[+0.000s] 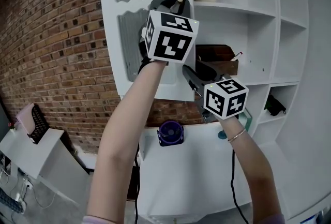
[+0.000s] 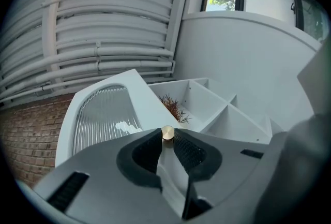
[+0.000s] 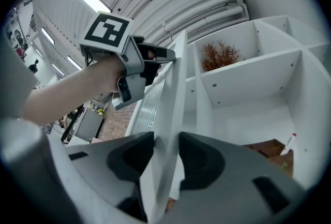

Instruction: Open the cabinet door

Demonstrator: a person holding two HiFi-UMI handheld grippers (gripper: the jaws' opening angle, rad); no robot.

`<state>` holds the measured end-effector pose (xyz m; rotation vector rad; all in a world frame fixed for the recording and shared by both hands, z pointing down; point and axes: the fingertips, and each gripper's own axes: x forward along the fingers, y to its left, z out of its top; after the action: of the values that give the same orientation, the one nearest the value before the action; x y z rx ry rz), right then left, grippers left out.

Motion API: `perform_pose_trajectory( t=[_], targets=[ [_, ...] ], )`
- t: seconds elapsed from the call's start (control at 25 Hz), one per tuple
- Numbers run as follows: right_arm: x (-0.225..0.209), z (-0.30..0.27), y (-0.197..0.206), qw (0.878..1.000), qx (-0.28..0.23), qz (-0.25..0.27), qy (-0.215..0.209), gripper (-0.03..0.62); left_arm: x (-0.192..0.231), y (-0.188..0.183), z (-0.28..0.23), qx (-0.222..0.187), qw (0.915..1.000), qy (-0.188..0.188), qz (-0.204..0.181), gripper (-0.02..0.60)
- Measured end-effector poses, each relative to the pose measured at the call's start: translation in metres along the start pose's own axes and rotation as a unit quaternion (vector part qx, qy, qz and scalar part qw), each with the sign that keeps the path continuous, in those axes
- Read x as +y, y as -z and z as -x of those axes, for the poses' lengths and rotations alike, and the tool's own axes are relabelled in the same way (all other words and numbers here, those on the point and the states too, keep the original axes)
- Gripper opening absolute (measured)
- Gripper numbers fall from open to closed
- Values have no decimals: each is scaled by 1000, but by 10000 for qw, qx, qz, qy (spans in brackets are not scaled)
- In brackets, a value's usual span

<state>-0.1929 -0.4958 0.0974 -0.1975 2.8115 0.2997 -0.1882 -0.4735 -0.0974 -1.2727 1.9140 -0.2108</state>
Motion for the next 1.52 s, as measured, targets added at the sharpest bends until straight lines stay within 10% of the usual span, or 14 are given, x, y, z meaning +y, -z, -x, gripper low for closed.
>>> perform_pose_trajectory(
  t=[1.52],
  targets=[
    [155, 59, -54, 9994, -238, -113, 210, 74, 64, -61, 139, -556, 9923, 471, 1000, 89]
  ],
)
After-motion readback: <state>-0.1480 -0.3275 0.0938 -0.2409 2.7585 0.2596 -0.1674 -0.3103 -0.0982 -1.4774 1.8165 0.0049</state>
